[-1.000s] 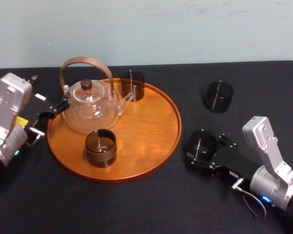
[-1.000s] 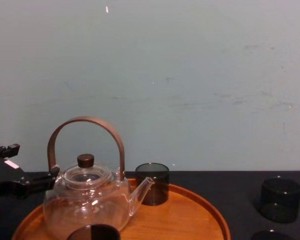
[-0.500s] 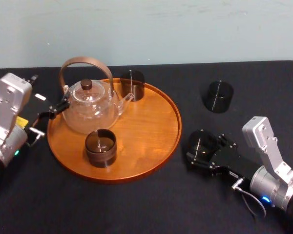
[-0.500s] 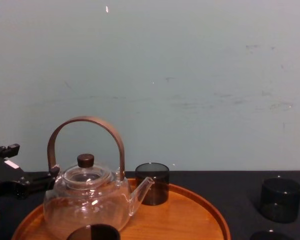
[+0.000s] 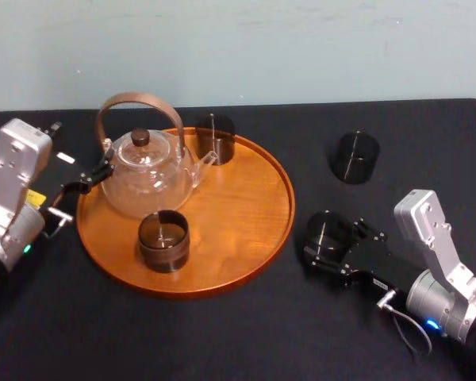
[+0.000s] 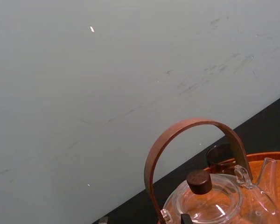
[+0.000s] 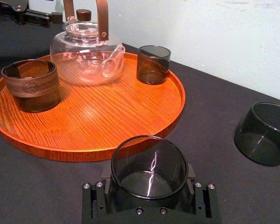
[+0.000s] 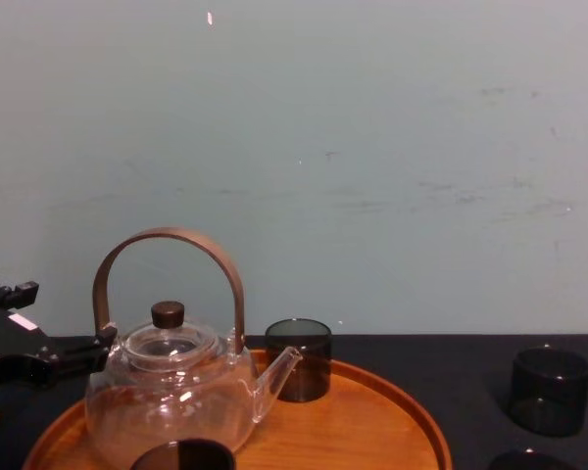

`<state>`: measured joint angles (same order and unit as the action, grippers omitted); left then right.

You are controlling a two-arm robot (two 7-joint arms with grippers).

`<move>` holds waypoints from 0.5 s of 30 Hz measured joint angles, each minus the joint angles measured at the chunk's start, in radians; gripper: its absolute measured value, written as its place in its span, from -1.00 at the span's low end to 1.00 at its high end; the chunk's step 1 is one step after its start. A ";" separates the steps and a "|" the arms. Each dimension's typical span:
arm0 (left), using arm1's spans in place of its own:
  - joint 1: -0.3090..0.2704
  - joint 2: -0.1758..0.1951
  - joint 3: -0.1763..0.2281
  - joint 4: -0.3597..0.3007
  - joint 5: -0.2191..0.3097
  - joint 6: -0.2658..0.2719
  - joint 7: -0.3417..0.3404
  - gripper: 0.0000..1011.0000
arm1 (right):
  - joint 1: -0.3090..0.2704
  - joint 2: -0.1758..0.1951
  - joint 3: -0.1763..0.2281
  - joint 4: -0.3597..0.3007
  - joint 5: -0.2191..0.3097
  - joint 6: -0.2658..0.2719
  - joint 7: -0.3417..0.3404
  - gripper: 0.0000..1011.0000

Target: Pick up the glass from the table and place it on the tray.

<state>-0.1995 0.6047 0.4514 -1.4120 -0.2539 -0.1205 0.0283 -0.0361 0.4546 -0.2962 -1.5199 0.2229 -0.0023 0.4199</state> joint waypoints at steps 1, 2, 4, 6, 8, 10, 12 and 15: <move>0.000 0.000 0.000 0.000 0.000 0.000 0.000 1.00 | 0.000 0.000 0.000 0.000 0.000 0.000 0.000 0.79; 0.000 0.000 0.000 0.000 0.000 0.000 0.000 1.00 | 0.000 0.000 0.000 0.000 0.000 0.000 0.000 0.79; 0.000 0.000 0.000 0.000 0.000 0.000 0.000 1.00 | 0.000 0.000 0.000 0.000 0.000 0.000 0.000 0.79; 0.000 0.000 0.000 0.000 0.000 0.000 0.000 1.00 | -0.001 0.001 0.000 0.000 0.000 -0.001 0.000 0.79; 0.000 0.000 0.000 0.000 0.000 0.000 0.000 1.00 | -0.001 0.001 0.000 -0.001 0.005 -0.003 0.001 0.79; 0.000 0.000 0.000 0.000 0.000 0.000 0.000 1.00 | -0.003 0.003 0.001 -0.004 0.011 -0.005 0.001 0.79; 0.000 0.000 0.000 0.000 0.000 0.000 0.000 1.00 | -0.004 0.004 0.002 -0.007 0.014 -0.005 0.001 0.79; 0.000 0.000 0.000 0.000 0.000 0.000 0.000 1.00 | -0.006 0.006 0.003 -0.013 0.021 -0.005 0.002 0.79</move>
<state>-0.1995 0.6047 0.4514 -1.4120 -0.2539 -0.1205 0.0283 -0.0421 0.4602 -0.2932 -1.5329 0.2439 -0.0074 0.4215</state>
